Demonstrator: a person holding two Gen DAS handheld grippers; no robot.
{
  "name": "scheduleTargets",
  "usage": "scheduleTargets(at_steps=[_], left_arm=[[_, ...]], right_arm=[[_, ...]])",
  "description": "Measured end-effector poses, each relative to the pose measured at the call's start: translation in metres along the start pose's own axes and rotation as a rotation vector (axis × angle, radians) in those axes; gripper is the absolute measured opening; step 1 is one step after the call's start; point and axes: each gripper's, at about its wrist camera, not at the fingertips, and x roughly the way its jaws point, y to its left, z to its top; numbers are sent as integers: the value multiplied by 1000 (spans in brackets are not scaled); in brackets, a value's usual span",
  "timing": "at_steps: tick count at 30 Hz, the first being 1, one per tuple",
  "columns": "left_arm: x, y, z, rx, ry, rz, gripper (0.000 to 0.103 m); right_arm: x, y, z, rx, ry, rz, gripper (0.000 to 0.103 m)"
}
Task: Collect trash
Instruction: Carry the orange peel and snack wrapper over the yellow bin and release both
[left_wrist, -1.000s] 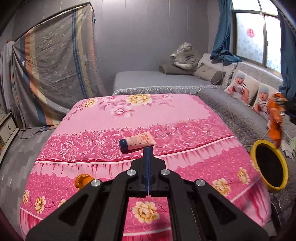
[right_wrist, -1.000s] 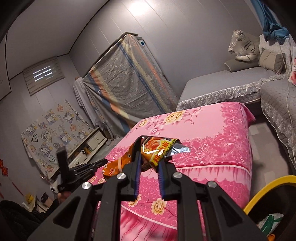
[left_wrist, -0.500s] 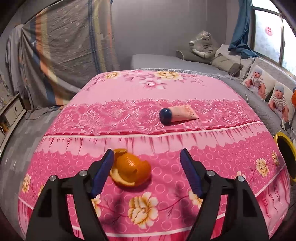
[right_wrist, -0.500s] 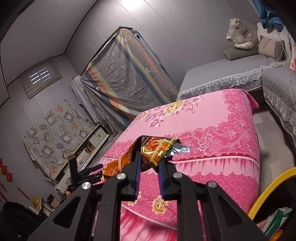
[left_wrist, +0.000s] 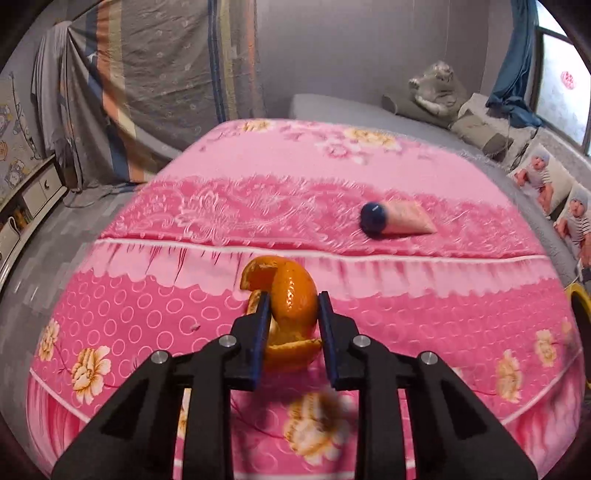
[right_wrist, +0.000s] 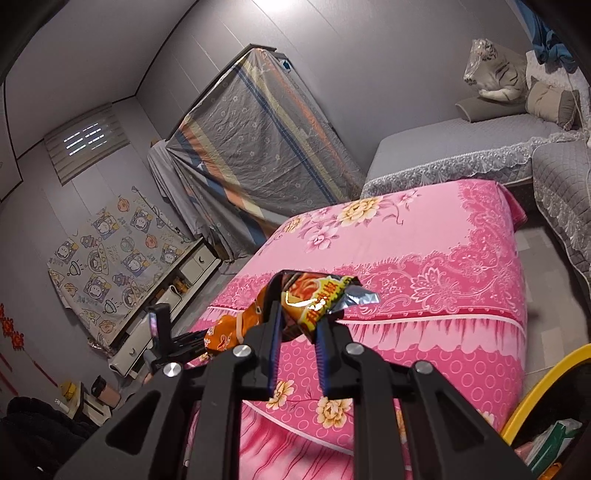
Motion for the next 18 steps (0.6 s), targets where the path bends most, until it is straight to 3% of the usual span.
scheduleTargets(at_steps=[4, 11, 16, 18], left_arm=[[-48, -48, 19, 96, -115, -67, 23], [-103, -185, 42, 329, -233, -293, 23], [-120, -292, 37, 474, -257, -474, 23], [-124, -326, 31, 511, -254, -534, 23]], right_arm=[[-28, -3, -5, 5, -52, -3, 15], [-105, -20, -23, 37, -201, -88, 15], [-182, -42, -46, 84, -360, -282, 15], [-212, -47, -58, 76, -430, -476, 15]])
